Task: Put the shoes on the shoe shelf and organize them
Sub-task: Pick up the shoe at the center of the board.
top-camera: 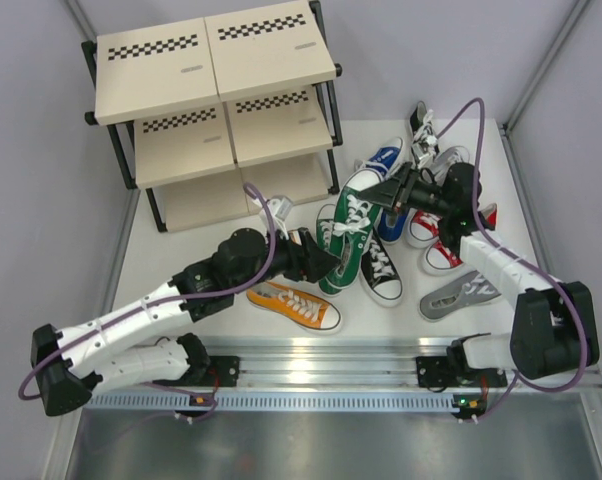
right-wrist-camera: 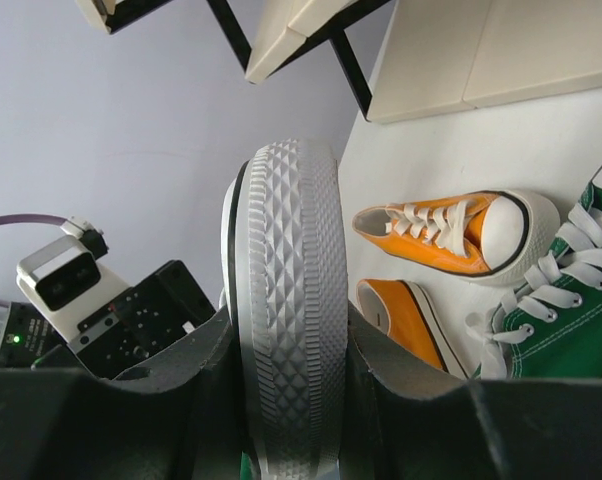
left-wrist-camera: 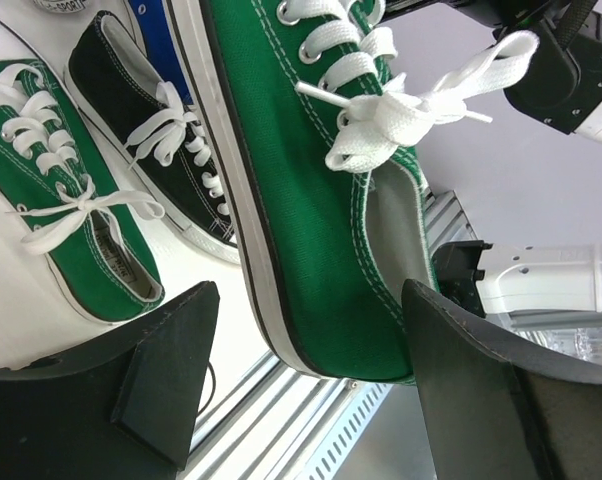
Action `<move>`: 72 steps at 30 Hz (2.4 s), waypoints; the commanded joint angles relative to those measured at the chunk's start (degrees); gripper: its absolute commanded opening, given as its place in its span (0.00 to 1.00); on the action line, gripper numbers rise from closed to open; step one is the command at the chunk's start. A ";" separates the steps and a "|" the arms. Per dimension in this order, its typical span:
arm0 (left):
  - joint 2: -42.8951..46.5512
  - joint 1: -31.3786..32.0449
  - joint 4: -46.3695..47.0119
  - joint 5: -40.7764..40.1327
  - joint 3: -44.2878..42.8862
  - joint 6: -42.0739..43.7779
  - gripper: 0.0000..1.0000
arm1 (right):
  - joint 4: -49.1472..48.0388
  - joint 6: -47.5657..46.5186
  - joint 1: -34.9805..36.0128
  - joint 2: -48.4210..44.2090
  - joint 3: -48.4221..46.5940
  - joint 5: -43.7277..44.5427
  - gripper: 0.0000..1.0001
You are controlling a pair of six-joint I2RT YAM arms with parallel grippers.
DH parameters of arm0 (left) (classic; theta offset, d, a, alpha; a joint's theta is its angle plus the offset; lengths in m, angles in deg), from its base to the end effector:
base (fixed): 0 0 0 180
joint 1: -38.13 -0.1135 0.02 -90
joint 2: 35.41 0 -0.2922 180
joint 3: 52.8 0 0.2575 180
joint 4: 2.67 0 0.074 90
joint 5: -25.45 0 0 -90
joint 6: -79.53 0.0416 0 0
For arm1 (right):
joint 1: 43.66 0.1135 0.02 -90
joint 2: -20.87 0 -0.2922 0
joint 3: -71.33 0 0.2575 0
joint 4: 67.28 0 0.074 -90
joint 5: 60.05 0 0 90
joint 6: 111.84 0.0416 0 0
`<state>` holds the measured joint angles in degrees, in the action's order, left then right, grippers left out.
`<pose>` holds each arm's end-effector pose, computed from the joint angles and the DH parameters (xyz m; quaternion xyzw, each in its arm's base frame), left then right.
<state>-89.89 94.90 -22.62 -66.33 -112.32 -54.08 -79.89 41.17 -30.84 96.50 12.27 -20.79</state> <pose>0.1208 -0.1820 0.3442 0.0814 0.7886 -0.4602 0.3996 0.2799 0.0967 0.3162 0.0155 0.7222 0.6259 0.2938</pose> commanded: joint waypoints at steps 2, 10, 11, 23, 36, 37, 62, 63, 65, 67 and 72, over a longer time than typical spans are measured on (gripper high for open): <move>0.60 0.00 3.68 0.03 -3.26 -0.42 0.80 | -3.71 -0.42 -0.69 -0.93 -0.38 0.03 0.00; -6.51 0.09 -4.76 1.43 -9.41 -0.68 0.74 | -1.69 -2.62 -0.69 -0.75 -0.73 0.82 0.00; -7.30 0.09 -5.90 1.52 -9.94 -0.51 0.72 | -1.08 -2.80 -0.78 -0.84 -0.82 0.91 0.00; -8.71 0.27 -13.03 -2.00 -12.67 2.83 0.51 | -0.02 -3.41 -1.74 -0.93 -0.91 1.70 0.00; -11.07 1.50 -14.78 -2.70 -14.94 7.58 0.49 | -1.34 -2.18 -2.27 -0.40 -0.47 1.87 0.00; -11.87 1.59 -15.92 -2.88 -15.74 8.02 0.49 | -1.34 -2.18 -2.27 -0.40 -0.47 2.05 0.00; -11.62 8.27 -16.99 -13.69 -15.75 11.81 0.00 | -1.78 -2.71 -2.27 -0.23 -0.03 2.49 0.00; -10.57 8.27 -16.38 -13.51 -15.22 11.63 0.00 | -1.86 -2.88 -2.27 -0.31 -0.12 2.49 0.00; -8.90 8.18 -16.02 -14.21 -13.90 10.66 0.18 | -1.86 -3.06 -2.27 -0.58 -0.12 2.49 0.00; -7.49 8.18 -15.76 -15.61 -12.59 8.39 0.38 | -1.86 -3.41 -2.27 -0.84 -0.12 2.40 0.00; -2.66 8.18 -14.96 -18.69 -10.47 5.12 0.57 | -1.95 -4.12 -2.27 -1.54 0.23 2.14 0.00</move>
<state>-95.75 103.01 -37.71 -81.92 -123.97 -46.48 -76.61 36.25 -32.68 97.05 13.34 -18.30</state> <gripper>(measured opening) 0.553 0.328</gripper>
